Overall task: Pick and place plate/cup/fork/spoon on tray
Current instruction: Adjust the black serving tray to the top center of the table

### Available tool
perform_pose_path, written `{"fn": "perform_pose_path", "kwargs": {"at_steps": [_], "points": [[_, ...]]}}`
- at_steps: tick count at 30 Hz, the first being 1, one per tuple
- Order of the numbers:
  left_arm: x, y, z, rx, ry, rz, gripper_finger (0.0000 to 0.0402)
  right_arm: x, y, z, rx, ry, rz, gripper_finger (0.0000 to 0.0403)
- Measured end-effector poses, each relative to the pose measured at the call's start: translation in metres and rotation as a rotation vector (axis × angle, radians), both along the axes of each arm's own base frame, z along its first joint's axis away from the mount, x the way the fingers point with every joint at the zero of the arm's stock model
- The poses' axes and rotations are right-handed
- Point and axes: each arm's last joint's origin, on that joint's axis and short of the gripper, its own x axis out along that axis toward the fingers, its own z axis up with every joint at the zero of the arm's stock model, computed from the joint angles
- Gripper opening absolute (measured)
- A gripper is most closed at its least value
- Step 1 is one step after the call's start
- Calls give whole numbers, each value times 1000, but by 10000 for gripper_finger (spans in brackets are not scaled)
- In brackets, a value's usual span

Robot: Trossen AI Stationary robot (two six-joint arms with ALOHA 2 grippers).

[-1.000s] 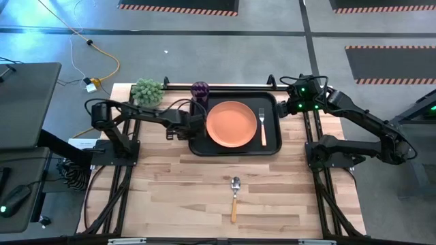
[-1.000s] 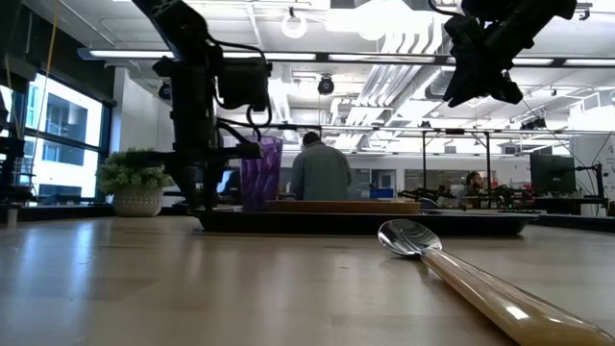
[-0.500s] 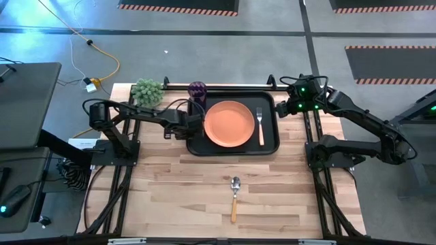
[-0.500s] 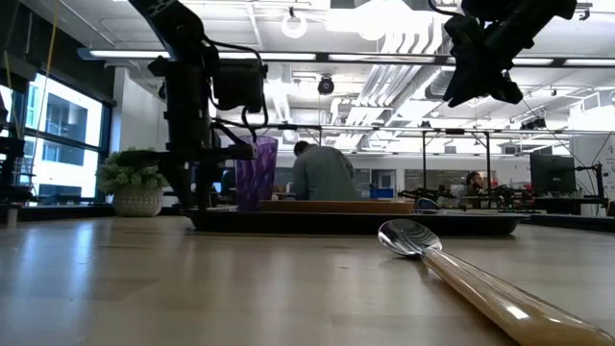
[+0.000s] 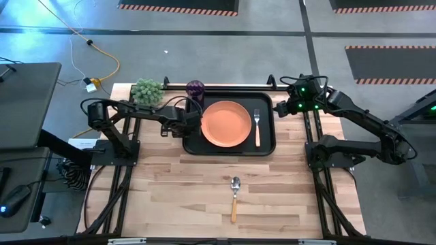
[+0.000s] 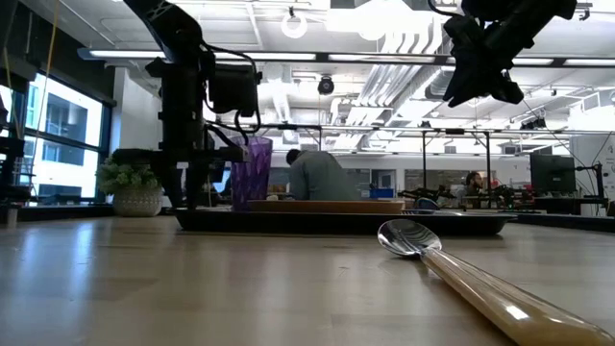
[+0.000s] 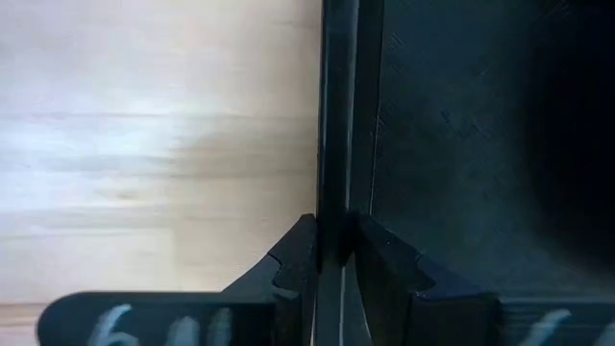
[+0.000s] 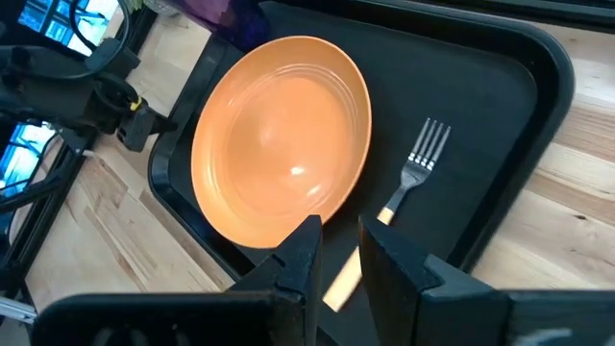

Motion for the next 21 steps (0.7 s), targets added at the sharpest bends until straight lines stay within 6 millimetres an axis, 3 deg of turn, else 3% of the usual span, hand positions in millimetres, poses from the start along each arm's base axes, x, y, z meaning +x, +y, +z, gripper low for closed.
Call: {"fn": "perform_pose_path", "kwargs": {"at_steps": [7,21], "points": [[-6,10,3,10,3,22,51,0,0,0,0,0,0,64],[-3,10,4,14,-28,20,60,0,0,0,0,0,0,64]]}}
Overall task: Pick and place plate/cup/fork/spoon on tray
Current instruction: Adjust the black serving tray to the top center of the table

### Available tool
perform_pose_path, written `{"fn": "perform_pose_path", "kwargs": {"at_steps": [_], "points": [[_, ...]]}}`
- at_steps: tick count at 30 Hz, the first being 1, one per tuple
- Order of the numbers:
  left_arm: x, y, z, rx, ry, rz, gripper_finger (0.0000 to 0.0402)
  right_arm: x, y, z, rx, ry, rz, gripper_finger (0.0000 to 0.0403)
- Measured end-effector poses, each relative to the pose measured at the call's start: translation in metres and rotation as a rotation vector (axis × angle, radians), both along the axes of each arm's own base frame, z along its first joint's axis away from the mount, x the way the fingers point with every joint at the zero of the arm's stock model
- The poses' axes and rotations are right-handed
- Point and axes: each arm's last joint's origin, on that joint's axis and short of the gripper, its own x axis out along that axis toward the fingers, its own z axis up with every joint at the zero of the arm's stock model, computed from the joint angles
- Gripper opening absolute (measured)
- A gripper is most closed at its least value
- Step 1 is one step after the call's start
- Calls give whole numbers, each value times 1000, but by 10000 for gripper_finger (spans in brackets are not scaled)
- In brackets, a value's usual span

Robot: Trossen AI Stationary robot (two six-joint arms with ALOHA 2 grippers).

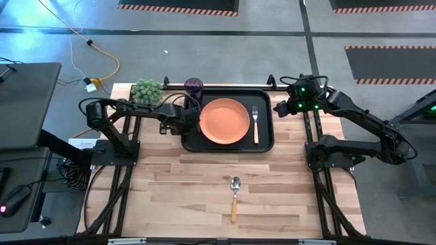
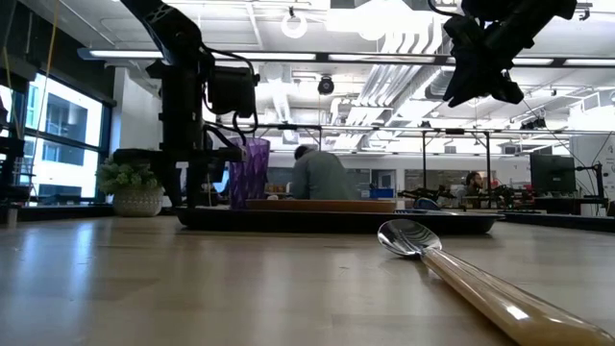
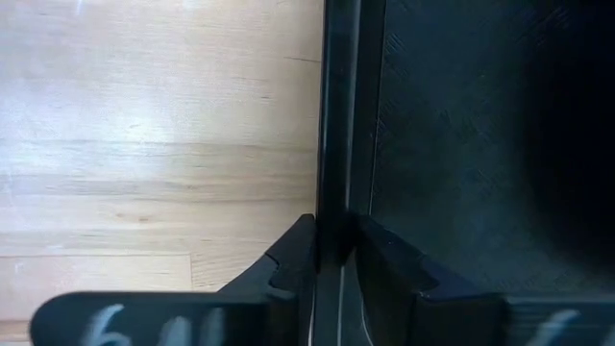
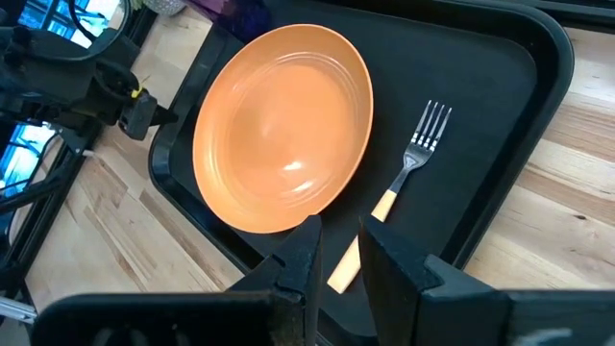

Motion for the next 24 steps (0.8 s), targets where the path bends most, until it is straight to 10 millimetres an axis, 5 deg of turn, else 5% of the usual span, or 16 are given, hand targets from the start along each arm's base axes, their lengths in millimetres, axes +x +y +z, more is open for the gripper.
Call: {"fn": "perform_pose_path", "kwargs": {"at_steps": [24], "points": [[0,0,1,-10,-7,8,128,0,0,0,0,0,0,64]]}}
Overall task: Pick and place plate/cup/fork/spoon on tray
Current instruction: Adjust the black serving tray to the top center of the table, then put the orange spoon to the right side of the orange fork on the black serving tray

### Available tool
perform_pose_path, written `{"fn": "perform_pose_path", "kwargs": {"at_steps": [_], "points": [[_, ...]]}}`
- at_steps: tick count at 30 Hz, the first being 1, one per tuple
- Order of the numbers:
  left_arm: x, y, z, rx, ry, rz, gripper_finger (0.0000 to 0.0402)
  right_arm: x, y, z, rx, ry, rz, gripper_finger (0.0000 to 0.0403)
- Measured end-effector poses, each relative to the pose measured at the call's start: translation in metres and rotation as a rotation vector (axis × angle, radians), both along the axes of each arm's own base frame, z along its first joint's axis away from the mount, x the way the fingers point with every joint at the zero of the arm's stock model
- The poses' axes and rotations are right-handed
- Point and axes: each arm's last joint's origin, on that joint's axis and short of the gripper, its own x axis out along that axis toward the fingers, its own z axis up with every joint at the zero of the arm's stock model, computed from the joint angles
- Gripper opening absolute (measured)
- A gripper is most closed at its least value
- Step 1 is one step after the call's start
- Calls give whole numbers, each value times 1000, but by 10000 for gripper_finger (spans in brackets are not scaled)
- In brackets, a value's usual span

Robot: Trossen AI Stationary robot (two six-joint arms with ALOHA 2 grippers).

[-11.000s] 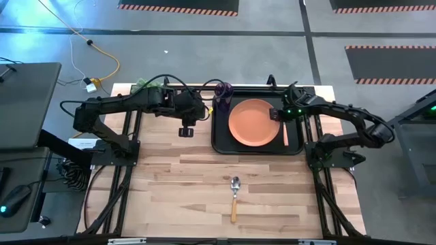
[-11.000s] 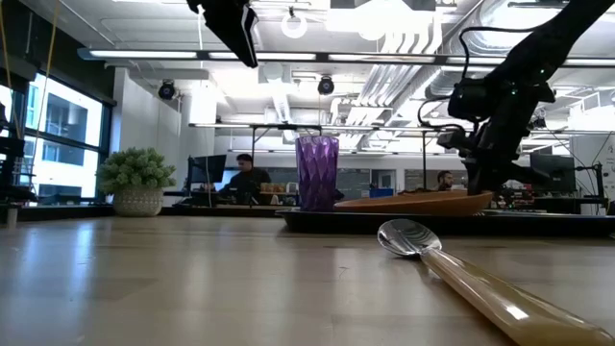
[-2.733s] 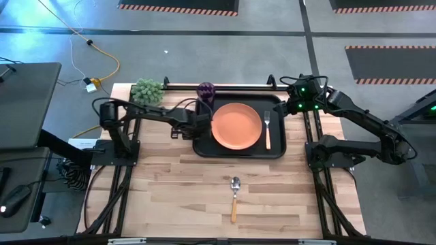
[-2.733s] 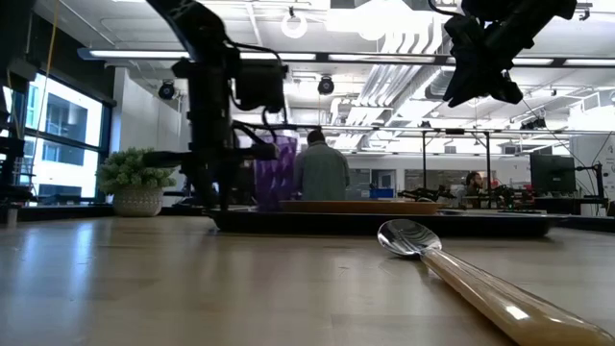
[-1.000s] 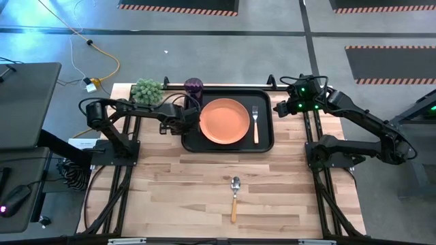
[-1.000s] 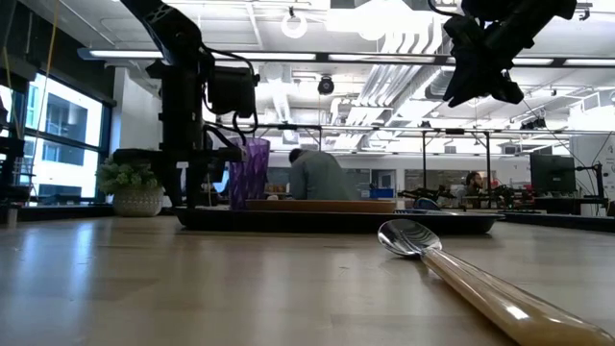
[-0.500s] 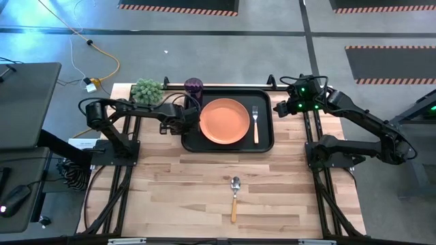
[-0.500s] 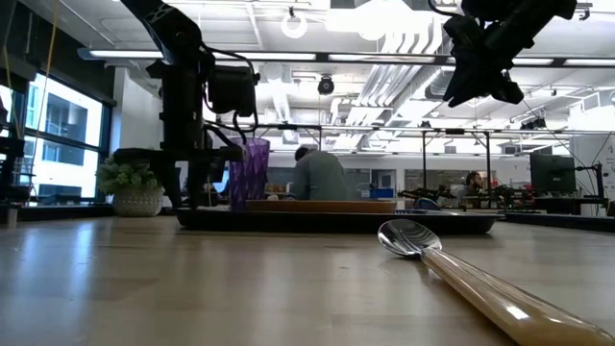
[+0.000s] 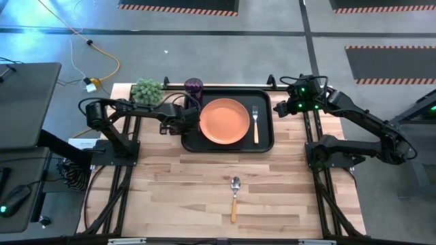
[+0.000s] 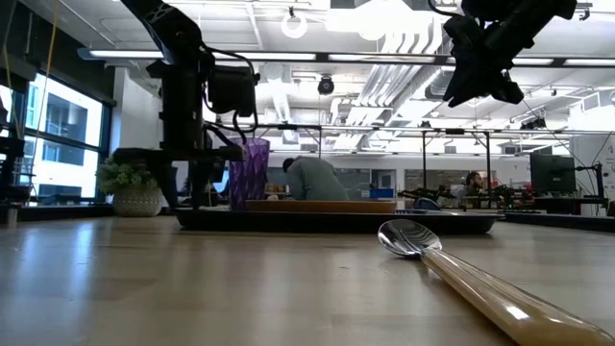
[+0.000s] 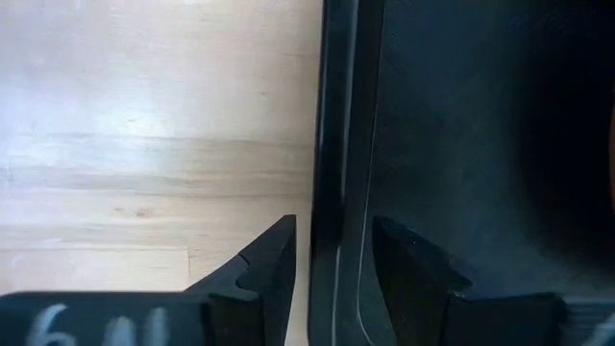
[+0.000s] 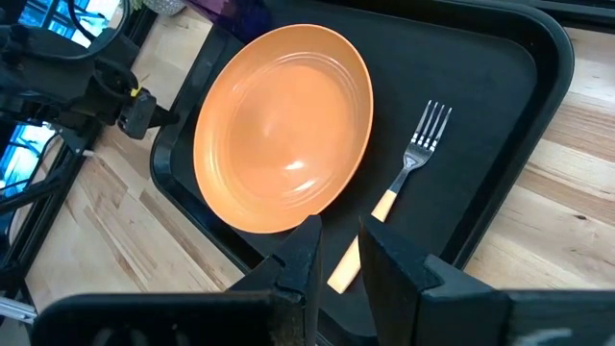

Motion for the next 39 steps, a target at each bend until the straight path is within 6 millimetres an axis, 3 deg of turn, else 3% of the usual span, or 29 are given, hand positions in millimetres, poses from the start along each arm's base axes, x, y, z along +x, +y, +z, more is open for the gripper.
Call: {"fn": "perform_pose_path", "kwargs": {"at_steps": [9,14,22,29,39], "points": [[-2,-1,0,-15,12,6,125,0,0,0,0,0,0,64],[-4,-2,12,4,-24,-9,125,0,0,0,0,0,0,64],[-19,-6,55,81,-178,-41,125,0,0,0,12,-6,-7,64],[-42,-25,103,155,-376,-155,125,2,5,0,162,-63,-2,64],[-74,-61,146,224,-588,-357,125,20,46,-3,373,-31,50,64]]}}
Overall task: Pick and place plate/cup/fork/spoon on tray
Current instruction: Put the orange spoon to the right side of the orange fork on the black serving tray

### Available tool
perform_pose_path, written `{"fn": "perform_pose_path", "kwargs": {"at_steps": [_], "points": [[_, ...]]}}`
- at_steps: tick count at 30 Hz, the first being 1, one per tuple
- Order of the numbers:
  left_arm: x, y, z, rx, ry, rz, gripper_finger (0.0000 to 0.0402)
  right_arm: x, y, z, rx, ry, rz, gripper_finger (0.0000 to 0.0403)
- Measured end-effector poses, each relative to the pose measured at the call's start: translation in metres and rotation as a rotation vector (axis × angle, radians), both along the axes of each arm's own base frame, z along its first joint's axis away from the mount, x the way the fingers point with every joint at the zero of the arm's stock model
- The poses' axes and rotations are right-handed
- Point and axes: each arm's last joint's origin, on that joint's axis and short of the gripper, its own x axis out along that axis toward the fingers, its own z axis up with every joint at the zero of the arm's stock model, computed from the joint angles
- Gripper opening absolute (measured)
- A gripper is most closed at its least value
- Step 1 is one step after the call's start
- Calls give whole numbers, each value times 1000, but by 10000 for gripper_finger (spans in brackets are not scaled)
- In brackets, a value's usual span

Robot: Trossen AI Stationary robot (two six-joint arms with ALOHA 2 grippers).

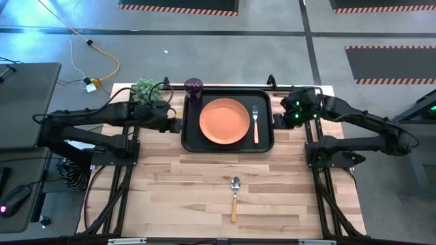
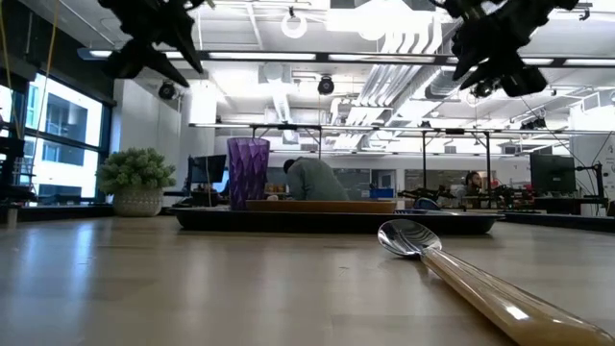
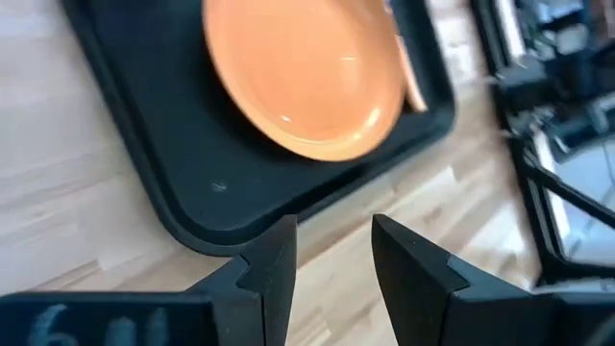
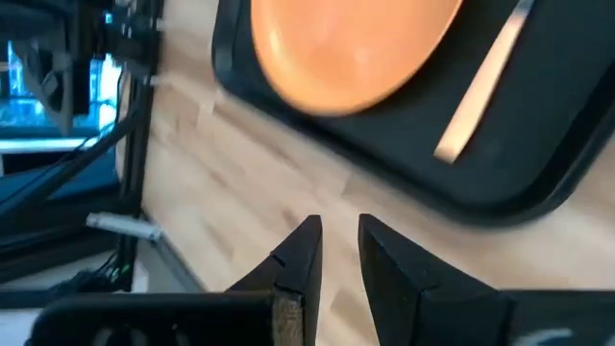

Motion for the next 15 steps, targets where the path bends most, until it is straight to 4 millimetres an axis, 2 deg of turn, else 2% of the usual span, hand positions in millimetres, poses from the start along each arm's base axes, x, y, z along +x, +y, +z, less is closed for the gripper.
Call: {"fn": "perform_pose_path", "kwargs": {"at_steps": [11,15], "points": [[-7,-11,7,104,-17,-157,125,18,71,1,161,24,-66,64],[-8,-11,7,140,-8,-193,125,28,96,2,183,-24,-77,64]]}}
